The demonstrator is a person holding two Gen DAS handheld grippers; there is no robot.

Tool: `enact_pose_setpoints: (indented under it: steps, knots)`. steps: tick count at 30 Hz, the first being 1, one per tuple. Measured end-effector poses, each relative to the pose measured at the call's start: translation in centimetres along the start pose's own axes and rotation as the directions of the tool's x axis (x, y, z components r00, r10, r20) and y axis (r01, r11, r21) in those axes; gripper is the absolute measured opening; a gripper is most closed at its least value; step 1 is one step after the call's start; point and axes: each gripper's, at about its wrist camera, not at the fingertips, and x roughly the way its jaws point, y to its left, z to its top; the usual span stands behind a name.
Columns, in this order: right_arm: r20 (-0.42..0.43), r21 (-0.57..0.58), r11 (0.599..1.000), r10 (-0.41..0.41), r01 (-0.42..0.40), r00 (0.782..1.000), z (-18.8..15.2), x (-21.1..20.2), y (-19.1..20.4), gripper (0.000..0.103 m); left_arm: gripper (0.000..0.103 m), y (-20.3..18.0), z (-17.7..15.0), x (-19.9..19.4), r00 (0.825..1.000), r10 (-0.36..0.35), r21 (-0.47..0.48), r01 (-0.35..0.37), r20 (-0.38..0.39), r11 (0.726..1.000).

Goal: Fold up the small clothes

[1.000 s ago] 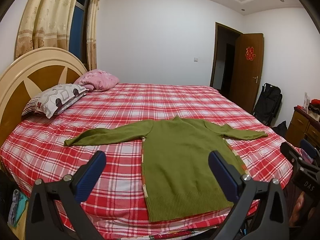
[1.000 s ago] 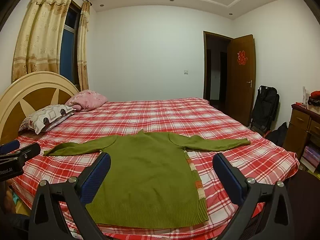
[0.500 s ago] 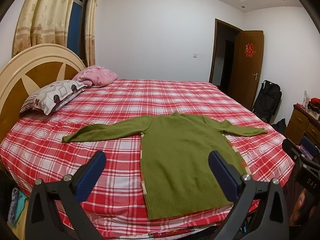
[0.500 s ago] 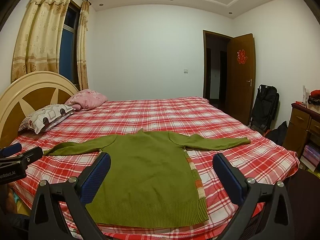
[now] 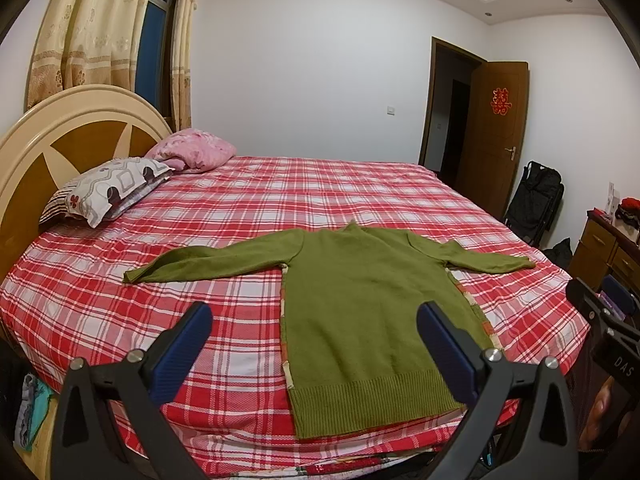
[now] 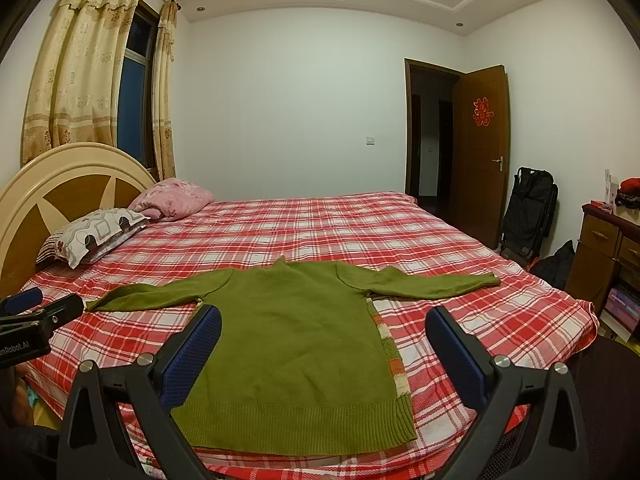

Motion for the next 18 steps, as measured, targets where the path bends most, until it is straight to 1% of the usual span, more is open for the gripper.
enact_pose_setpoints:
  steps: [11, 18]
  knots:
    - [-0.002, 0.004, 1.0, 0.001, -0.001, 1.0, 0.01, 0.05, -0.04, 0.102, 0.103, 0.03, 0.01, 0.0, 1.0, 0.001, 0.0, -0.001, 0.0, 1.0]
    - [-0.018, 0.007, 1.0, 0.007, -0.007, 1.0, -0.19, 0.37, 0.19, 0.102, 0.103, 0.07, 0.02, 0.0, 1.0, 0.0, 0.0, 0.0, -0.001, 1.0]
